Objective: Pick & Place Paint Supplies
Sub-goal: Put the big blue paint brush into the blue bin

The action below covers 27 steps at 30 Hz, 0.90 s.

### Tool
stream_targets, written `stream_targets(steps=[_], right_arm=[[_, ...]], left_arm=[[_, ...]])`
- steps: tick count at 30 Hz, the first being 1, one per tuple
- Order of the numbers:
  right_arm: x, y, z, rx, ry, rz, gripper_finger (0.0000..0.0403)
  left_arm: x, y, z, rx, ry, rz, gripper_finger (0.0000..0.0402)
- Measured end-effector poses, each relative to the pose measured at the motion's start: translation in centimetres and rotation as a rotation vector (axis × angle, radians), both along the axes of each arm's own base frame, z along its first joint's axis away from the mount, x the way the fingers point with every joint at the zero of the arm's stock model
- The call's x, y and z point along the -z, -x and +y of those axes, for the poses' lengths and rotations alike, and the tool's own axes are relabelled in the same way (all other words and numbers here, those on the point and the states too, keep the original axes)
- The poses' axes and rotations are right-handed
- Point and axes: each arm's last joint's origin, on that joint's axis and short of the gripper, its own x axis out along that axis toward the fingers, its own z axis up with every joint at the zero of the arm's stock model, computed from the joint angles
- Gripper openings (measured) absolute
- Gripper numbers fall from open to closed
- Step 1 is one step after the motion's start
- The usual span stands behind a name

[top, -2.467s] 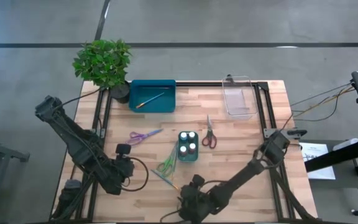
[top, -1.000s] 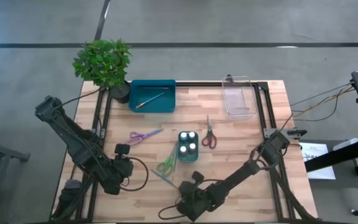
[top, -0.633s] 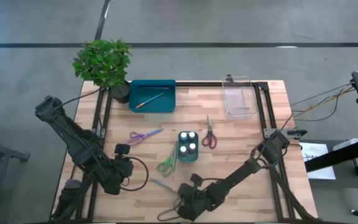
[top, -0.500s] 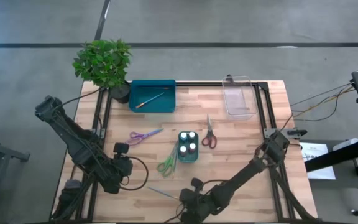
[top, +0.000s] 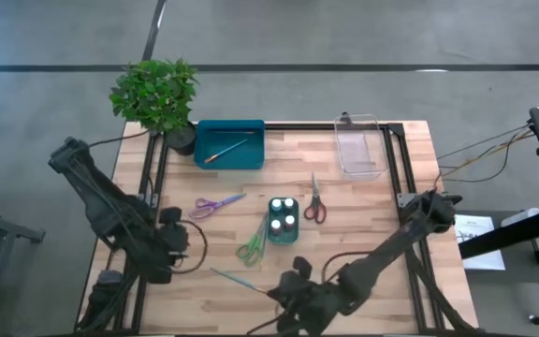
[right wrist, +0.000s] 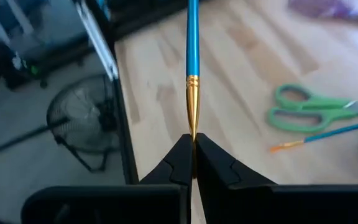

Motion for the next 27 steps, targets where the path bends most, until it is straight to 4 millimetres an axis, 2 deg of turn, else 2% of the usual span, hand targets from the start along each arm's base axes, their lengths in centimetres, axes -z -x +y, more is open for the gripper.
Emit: stream_targets(steps=[4,10,13,16,20,27], right_arm=[[-3.6,2.0,0.0,0.052,-0.014,-0.112,0.0008],[-7.3,4.1,-0.8,0.210,0.068,-0.274,0.0008],[-8.4,4.8,-1.1,0.278,0.101,-0.330,0.0008],[-8.6,4.9,-1.2,0.309,0.129,-0.348,0.0008],[-8.9,4.5,-1.0,0.325,0.128,-0.392,0.0008],[-10.5,4.1,-0.6,0.303,0.138,-0.483,0.0008]], left_arm=[[-1.3,0.7,0.7,-0.035,0.091,-0.077,0.0150],[-3.4,-0.5,0.1,-0.119,0.215,-0.374,0.0150],[-4.7,-1.4,-0.3,-0.193,0.262,-0.559,0.0150],[-5.8,-2.4,-0.7,-0.202,0.333,-0.704,0.0150],[-5.6,-3.8,-0.5,-0.239,0.394,-0.848,0.0150],[-3.6,-5.1,0.0,-0.286,0.541,-1.130,0.0150]])
